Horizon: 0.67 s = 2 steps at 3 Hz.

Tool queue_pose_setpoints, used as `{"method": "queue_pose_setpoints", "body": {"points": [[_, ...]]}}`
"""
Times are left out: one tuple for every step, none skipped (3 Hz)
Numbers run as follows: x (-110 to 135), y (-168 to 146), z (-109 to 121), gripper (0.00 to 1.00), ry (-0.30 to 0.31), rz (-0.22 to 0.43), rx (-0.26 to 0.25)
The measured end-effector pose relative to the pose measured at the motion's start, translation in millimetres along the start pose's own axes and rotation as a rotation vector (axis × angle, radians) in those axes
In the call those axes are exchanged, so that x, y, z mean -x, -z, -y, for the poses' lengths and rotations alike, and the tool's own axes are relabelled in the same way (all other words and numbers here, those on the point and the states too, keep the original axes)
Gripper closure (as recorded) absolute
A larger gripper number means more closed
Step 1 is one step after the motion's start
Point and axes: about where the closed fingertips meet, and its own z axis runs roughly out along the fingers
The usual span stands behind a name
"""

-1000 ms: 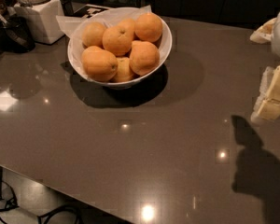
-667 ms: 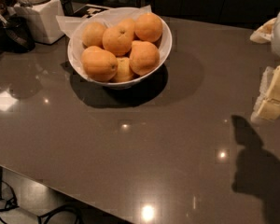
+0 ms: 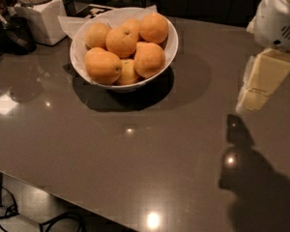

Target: Pick orange from white bowl

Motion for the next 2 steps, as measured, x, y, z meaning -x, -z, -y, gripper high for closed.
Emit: {"method": "queue_pose_setpoints", "body": {"points": [[30.6, -2.6, 11.6, 0.00, -0.041, -0.046, 0.003], [36.5, -1.2, 13.9, 0.00, -0.046, -0.033, -0.012]]}}
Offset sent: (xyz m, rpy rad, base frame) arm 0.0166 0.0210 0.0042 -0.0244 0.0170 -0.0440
